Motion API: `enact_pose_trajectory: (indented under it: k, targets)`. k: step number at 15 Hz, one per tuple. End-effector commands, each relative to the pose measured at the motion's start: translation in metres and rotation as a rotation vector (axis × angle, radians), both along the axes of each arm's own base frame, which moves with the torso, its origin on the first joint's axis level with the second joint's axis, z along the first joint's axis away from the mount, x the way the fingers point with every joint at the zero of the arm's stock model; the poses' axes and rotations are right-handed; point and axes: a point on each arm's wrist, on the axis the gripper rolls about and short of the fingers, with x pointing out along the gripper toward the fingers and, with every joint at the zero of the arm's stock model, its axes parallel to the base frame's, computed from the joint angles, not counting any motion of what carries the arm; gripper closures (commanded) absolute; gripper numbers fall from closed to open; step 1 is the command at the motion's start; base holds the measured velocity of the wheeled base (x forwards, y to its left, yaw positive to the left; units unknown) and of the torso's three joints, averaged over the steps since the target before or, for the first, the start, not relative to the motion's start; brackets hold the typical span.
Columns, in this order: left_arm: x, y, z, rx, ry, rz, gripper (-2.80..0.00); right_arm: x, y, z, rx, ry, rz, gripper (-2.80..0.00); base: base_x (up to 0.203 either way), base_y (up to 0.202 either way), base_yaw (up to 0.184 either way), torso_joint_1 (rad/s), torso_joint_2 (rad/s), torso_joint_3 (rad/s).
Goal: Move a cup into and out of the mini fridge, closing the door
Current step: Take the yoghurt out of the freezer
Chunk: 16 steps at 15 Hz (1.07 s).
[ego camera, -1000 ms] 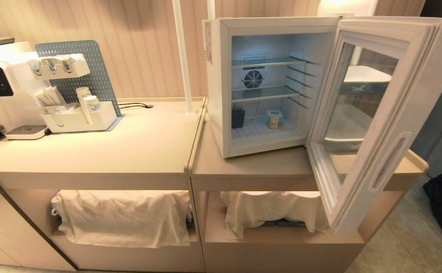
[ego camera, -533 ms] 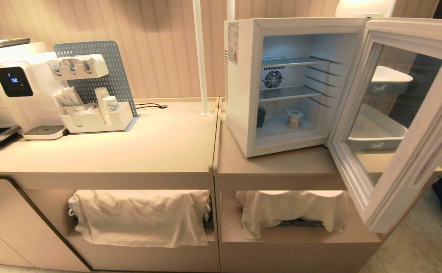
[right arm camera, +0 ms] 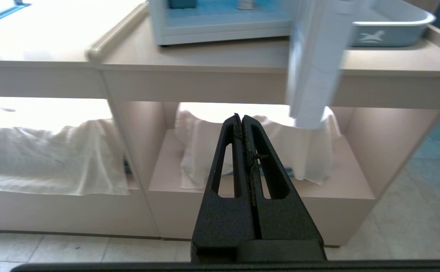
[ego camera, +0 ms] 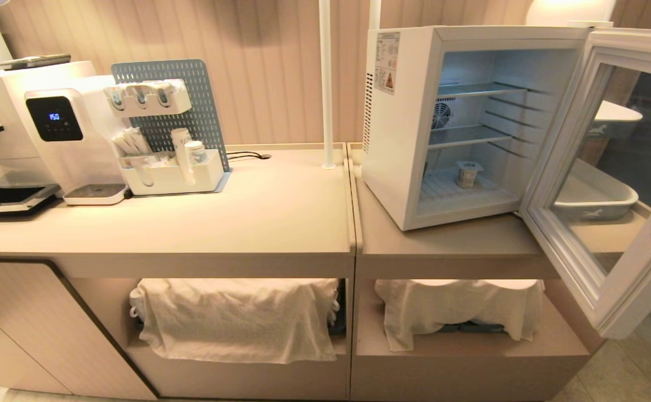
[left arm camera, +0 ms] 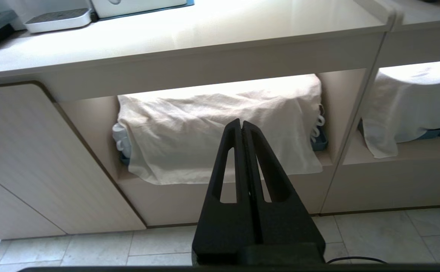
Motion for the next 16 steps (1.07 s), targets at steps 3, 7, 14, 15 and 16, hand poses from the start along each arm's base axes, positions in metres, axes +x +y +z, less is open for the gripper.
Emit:
enact_pose_trajectory:
  k: [3, 7, 14, 15, 16]
  targets:
    - [0.0, 0.0, -0.0001, 0.0, 0.0, 0.0, 0.0, 0.0, 0.0, -0.0001, -0.001, 0.0, 0.001, 0.0, 0.0, 0.193, -0.001, 0.001, 0.0, 0.003]
    - [0.0, 0.0, -0.0001, -0.003, -0.001, 0.002, 0.0, 0.0, 0.0, -0.0001, -0.001, 0.0, 0.002, 0.0, 0.0, 0.184, 0.002, 0.003, 0.0, 0.002]
    - [0.0, 0.0, -0.0001, -0.002, 0.001, 0.003, 0.0, 0.0001, 0.0, 0.0, -0.001, -0.003, 0.001, 0.0, 0.056, 0.021, 0.001, 0.002, 0.0, 0.002]
    - [0.0, 0.0001, -0.0001, -0.003, 0.001, 0.003, 0.0, 0.0001, 0.0, 0.0001, -0.001, -0.005, 0.001, 0.0, 0.198, 0.0, -0.002, 0.002, 0.02, 0.001]
    - [0.0, 0.0001, -0.0001, -0.002, 0.001, 0.003, 0.0, 0.0001, 0.0, 0.0001, -0.001, -0.005, 0.001, 0.0, 0.203, 0.0, 0.0, -0.002, 0.0, -0.005]
